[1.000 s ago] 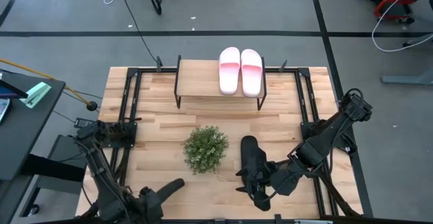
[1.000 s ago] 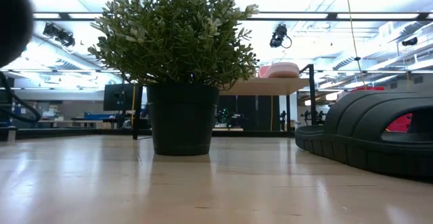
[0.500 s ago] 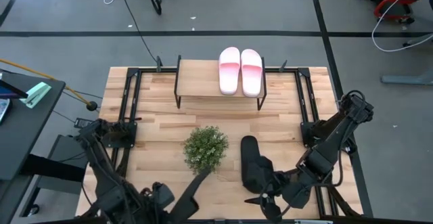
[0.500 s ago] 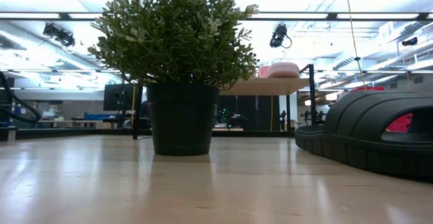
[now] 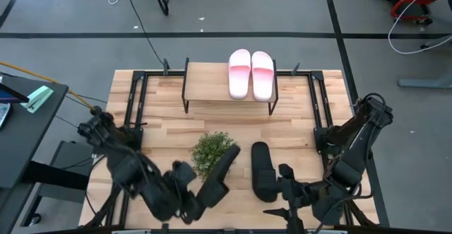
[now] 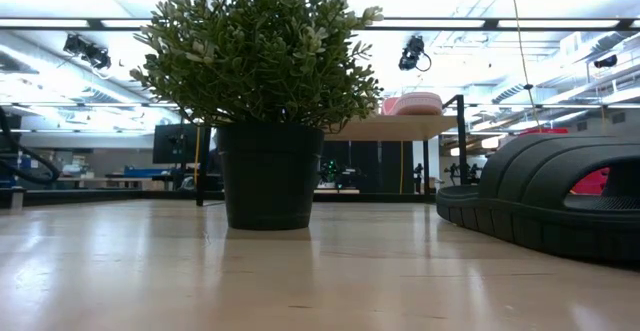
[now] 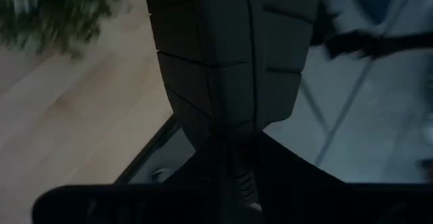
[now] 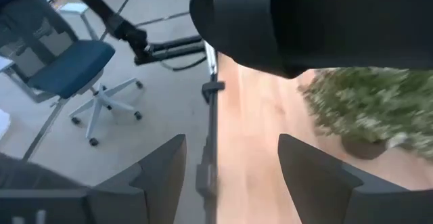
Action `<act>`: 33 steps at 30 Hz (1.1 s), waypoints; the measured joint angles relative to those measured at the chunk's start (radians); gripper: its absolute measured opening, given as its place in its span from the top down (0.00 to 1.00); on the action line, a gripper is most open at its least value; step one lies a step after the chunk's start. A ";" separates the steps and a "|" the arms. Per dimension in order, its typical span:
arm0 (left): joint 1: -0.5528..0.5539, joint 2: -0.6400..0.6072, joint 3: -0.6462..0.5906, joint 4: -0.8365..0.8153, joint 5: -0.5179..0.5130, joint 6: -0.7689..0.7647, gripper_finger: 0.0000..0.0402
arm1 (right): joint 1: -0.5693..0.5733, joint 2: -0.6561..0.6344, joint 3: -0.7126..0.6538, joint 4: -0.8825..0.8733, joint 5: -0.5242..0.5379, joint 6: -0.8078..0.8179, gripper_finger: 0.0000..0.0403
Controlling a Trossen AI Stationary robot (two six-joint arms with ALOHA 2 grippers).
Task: Pick and place slides into the shelf
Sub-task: Put the left black slipper on the shelf
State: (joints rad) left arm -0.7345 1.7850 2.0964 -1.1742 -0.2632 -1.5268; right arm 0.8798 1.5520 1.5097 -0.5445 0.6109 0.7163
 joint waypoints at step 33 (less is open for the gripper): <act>1.091 -0.117 -0.020 0.367 0.511 0.916 0.87 | -0.319 -0.190 0.002 -0.069 0.402 -0.518 0.40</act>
State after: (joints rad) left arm 0.3562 1.6679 2.0761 -0.8075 0.2477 -0.6112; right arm 0.5608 1.3618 1.5112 -0.6135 1.0126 0.1986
